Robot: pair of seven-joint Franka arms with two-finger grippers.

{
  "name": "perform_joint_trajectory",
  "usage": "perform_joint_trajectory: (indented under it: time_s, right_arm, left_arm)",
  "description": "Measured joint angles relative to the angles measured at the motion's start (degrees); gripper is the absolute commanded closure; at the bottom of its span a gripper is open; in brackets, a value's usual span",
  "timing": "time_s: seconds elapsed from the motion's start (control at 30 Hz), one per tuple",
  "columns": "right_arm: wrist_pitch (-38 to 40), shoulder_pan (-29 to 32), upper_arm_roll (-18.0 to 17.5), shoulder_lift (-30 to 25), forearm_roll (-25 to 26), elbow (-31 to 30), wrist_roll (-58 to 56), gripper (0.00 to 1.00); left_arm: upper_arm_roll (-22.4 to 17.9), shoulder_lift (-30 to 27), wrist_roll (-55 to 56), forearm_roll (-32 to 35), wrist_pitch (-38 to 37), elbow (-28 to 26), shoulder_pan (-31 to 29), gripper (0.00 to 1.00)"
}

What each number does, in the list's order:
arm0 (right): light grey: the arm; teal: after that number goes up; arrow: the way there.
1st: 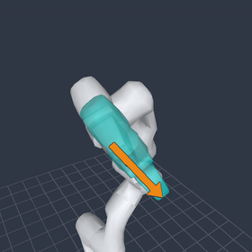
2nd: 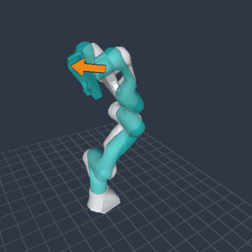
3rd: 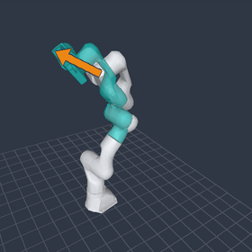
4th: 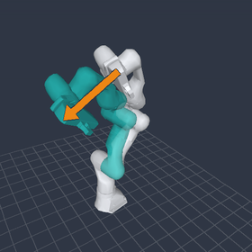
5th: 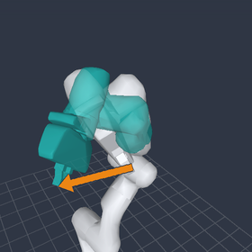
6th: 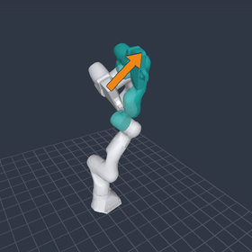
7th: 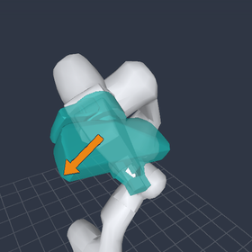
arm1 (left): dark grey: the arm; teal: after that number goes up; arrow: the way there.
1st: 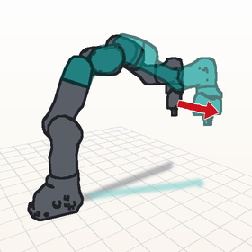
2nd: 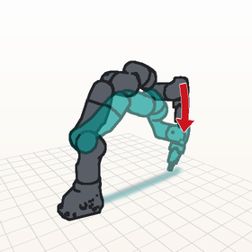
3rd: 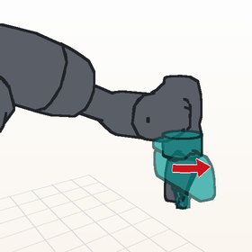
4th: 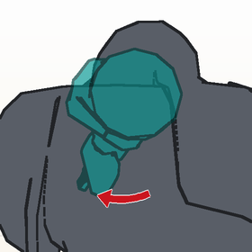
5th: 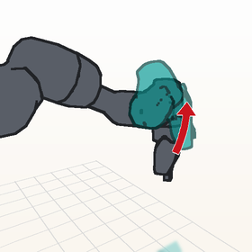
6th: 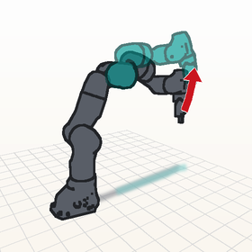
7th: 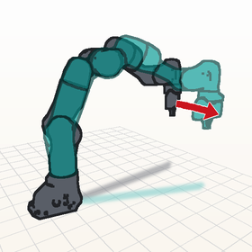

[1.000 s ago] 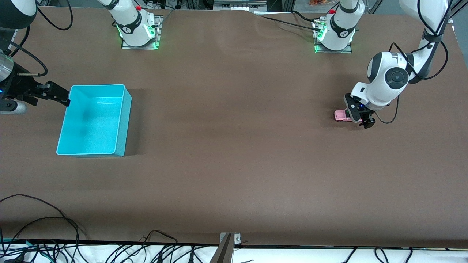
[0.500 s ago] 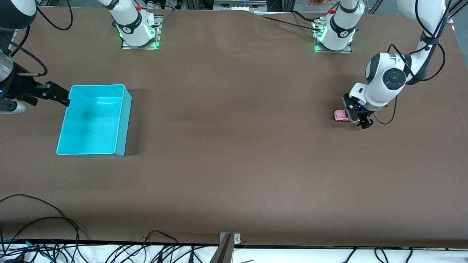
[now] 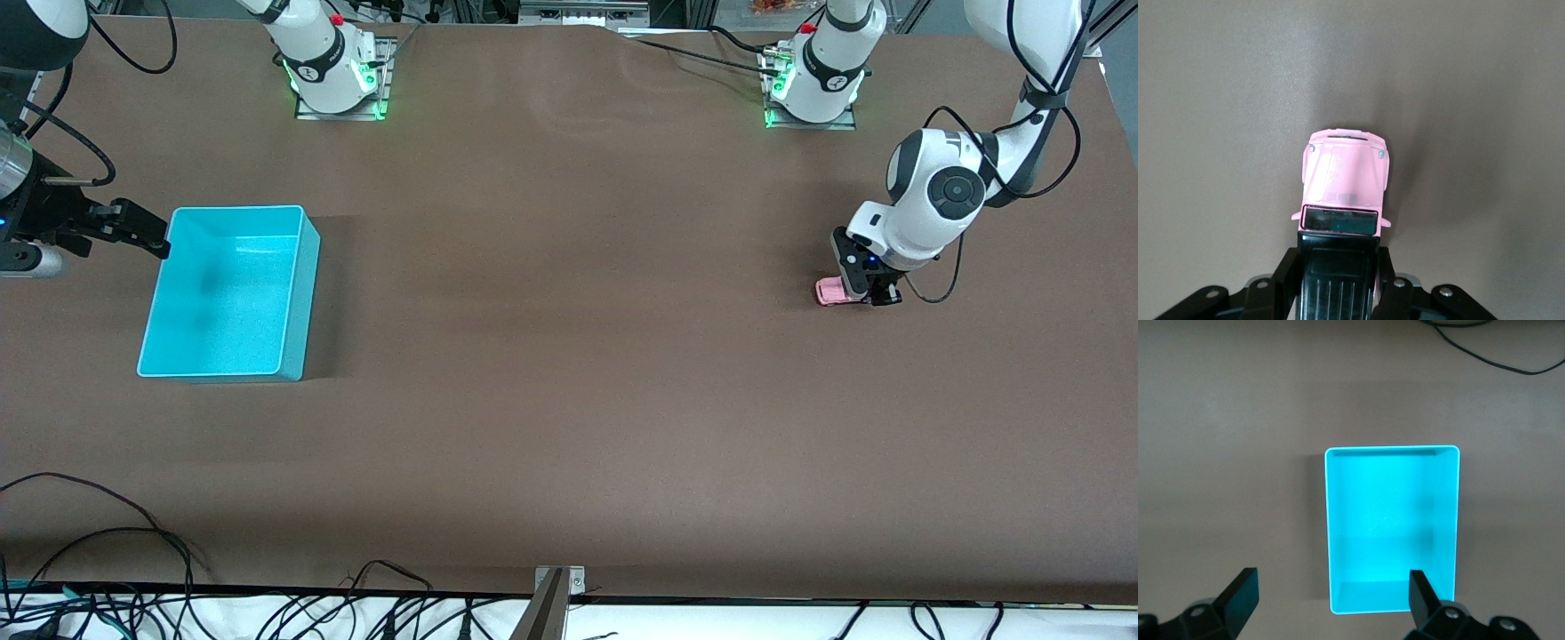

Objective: Wind and store pink jeep toy

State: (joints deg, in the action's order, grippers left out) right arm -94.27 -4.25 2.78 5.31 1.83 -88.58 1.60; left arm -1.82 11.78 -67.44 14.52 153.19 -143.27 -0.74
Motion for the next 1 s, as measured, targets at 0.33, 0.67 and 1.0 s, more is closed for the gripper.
perform_joint_trajectory:
  time_s: [0.33, 0.67, 1.0]
  right_arm:
    - [0.0, 0.0, 0.0, 0.0, 0.0, 0.0, 0.0, 0.0]
    - [0.0, 0.0, 0.0, 0.0, 0.0, 0.0, 0.0, 0.0]
    - [0.0, 0.0, 0.0, 0.0, 0.0, 0.0, 0.0, 0.0]
  left_arm:
    - [0.5, 0.0, -0.1, 0.0, 0.4, 0.2, 1.8, 1.0]
    - [2.3, -0.1, -0.1, 0.0, 0.5, 0.4, 5.1, 1.0]
    - [2.5, 0.4, -1.3, 0.0, 0.5, 0.4, 5.5, 1.0]
